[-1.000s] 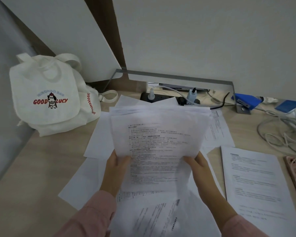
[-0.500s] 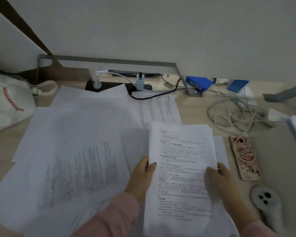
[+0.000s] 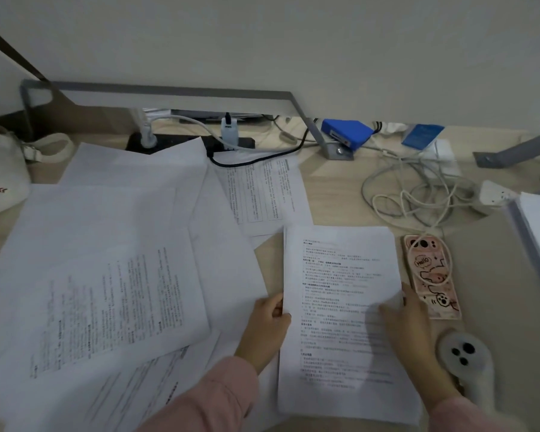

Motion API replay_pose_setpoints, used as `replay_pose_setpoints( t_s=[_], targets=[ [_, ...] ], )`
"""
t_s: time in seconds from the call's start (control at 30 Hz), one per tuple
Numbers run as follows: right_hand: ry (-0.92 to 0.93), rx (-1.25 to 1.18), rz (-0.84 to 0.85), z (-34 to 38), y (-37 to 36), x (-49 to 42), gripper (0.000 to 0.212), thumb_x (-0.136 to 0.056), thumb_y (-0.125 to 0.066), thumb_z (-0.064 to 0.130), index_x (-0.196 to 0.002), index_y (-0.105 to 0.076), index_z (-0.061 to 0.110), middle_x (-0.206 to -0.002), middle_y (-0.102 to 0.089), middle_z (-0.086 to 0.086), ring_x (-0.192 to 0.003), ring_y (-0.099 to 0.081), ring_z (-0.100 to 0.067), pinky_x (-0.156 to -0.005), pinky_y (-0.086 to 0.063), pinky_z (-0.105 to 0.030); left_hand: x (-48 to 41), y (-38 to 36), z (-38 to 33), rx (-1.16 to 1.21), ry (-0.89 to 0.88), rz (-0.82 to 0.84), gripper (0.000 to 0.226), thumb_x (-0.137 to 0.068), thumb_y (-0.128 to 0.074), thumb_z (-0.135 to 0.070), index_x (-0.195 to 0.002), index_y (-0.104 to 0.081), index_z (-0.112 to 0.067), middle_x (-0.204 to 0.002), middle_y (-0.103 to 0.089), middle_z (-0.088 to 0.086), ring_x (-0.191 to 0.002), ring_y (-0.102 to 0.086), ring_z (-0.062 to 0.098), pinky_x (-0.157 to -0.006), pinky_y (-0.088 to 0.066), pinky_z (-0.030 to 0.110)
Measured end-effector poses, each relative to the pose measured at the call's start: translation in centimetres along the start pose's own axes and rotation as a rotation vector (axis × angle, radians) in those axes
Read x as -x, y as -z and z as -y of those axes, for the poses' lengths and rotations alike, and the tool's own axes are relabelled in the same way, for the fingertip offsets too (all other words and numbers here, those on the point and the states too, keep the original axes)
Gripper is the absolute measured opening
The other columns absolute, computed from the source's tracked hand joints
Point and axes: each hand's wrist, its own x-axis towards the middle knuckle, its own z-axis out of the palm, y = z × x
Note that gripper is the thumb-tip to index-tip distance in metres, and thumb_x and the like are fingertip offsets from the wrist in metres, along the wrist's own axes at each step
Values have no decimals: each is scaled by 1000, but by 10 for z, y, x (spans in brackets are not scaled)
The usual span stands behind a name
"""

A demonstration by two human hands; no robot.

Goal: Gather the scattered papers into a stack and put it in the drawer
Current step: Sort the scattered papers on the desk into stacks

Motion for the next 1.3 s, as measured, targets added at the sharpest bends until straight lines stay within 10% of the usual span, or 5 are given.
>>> replay_pose_setpoints(
  t_s=[0.2,0.67,0.87,1.07,1.3],
  targets=[
    [146,7,-20,41,-13,26,59,-81,-61,1,-136,-40,4,-135,-35,-24,-122,-39,-38,-105,-35,-46,15,43,2,-31,-94,-188,32,-93,-46,-12,-123,-50,-21,-118,-45,-8,-107,-45,1,-74,-33,-6],
    [88,-261,577,155,-155,132,40,-90,-54,10,-129,-45,11,-119,-50,-9,-92,-50,-16,-62,-37,-12,96,249,127,-305,216,-694,61,-84,-62,-28,-138,-35,-18,-149,-21,4,-139,-15,24,-109,-31,45],
    [38,-156,501,165,-182,150,39,-89,-55,12,-127,-47,5,-120,-56,-12,-104,-55,-28,-89,-45,-35,99,283,150,-184,308,-698,76,-80,-67,-24,-142,-25,-14,-144,-22,10,-134,-21,29,-105,-30,46],
    [80,-301,439,169,-177,172,16,-89,-45,4,-83,-59,5,-90,-66,-13,-75,-59,-20,-68,-49,-28,98,295,156,-14,225,-737,63,-80,-67,-22,-135,-37,-12,-133,-33,12,-124,-36,28,-102,-37,43],
    [-87,-693,681,166,-179,197,24,-91,-49,7,-106,-63,19,-106,-70,0,-97,-65,-21,-75,-52,-30,108,303,139,316,155,-698,68,-82,-61,-43,-139,-34,-17,-127,-40,-2,-122,-41,17,-107,-32,36]
  ],
)
